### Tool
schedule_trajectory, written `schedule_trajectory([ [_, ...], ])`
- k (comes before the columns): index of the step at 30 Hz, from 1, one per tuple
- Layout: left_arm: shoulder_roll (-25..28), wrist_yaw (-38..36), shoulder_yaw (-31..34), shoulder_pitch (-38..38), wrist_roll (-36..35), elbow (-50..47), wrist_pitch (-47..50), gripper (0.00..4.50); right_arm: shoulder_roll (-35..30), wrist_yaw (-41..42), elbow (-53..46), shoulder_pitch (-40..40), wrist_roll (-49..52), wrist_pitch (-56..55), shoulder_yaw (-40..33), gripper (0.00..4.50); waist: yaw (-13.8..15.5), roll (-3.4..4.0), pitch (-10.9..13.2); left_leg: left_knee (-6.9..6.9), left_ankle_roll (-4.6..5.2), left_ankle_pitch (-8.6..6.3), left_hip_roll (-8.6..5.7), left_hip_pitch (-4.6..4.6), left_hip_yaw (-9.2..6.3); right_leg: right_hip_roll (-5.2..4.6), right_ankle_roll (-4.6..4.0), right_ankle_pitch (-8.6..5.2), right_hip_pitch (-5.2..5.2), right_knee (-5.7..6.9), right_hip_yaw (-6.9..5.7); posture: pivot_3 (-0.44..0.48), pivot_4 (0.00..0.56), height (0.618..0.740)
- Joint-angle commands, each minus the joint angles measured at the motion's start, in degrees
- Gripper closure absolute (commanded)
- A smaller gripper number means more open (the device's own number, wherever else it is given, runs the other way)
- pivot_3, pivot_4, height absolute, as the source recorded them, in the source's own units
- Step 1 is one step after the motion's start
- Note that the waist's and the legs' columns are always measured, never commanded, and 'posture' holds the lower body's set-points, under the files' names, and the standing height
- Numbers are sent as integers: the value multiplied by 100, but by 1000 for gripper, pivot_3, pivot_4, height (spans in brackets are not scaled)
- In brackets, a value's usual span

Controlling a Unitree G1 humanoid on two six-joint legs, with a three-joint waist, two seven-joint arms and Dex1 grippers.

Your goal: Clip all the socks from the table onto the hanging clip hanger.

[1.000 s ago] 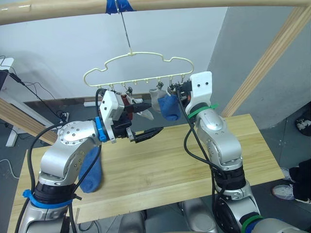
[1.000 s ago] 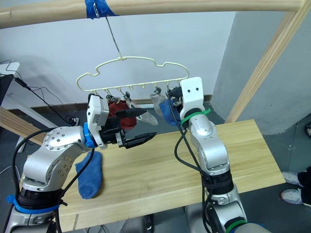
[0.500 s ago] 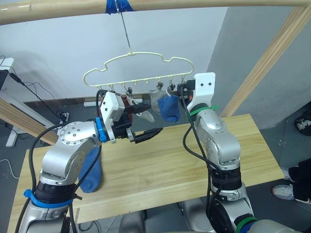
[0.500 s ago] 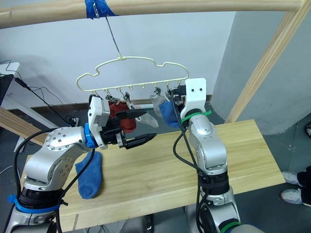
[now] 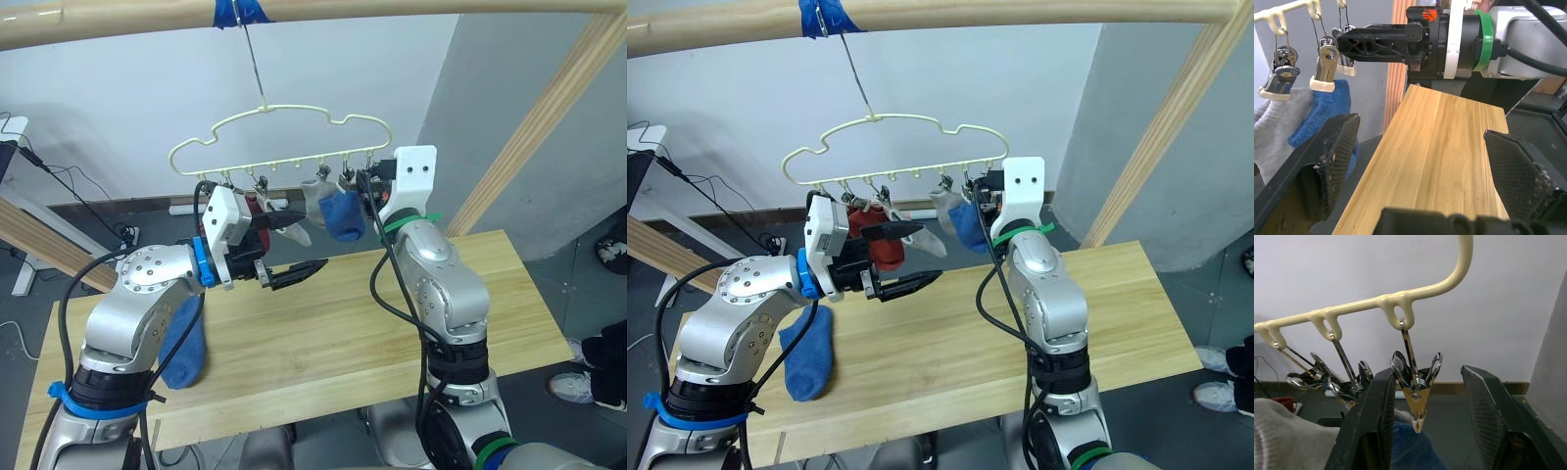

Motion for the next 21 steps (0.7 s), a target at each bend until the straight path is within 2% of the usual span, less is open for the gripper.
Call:
schedule_trajectory([
  [1, -16, -42, -14, 14, 0, -62, -131, 0, 259, -100, -239, -227, 163, -69, -48, 2354, 0, 0, 0, 0, 0, 0, 0, 0, 0, 0, 0, 0, 0, 0, 0, -241, 257, 740],
  [21, -40, -6, -64, 7, 27, -103, -102, 0, 291, -263, -318, -306, 453, 52, -23, 2354, -2, 0, 0, 1, 0, 0, 0, 0, 0, 0, 0, 0, 0, 2, 0, -240, 257, 740],
])
